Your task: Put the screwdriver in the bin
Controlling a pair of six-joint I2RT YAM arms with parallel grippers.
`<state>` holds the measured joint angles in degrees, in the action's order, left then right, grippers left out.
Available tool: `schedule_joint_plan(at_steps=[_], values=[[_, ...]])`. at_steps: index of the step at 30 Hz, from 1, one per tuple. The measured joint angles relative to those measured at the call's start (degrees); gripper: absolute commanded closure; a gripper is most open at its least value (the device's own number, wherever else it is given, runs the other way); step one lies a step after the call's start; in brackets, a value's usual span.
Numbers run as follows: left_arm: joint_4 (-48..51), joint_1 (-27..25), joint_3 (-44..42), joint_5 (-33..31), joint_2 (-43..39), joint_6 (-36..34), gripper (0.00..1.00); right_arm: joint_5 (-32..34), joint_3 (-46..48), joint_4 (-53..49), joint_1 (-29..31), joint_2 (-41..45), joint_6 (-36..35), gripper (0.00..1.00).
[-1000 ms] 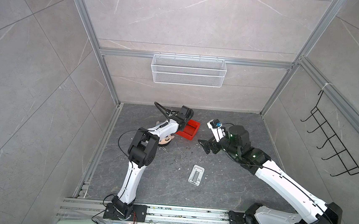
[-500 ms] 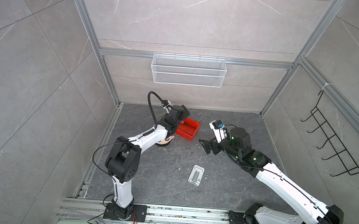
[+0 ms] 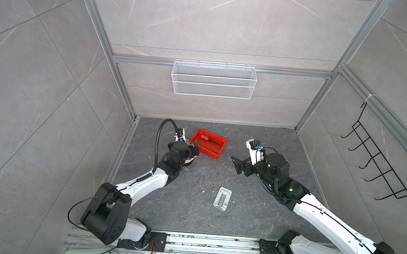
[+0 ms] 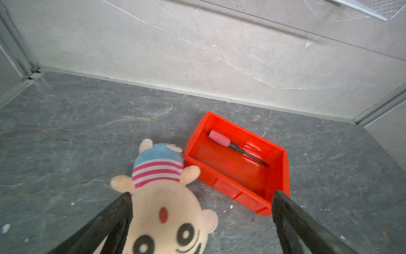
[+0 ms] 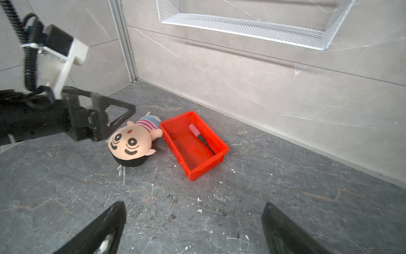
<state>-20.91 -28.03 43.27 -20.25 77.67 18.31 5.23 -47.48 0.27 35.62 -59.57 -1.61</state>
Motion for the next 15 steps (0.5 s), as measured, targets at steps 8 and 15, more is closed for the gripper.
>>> schedule_joint_plan(at_steps=[8, 15], values=[[-0.96, 9.55, -12.94, 6.99, -15.02, -8.63, 0.01, 4.79, 3.76, 2.73, 0.0, 0.13, -2.51, 0.01], [-2.38, 17.38, -20.26, 9.97, -18.91, -12.96, 0.01, 8.9, 9.01, 7.69, -2.03, -0.17, -5.35, 0.01]])
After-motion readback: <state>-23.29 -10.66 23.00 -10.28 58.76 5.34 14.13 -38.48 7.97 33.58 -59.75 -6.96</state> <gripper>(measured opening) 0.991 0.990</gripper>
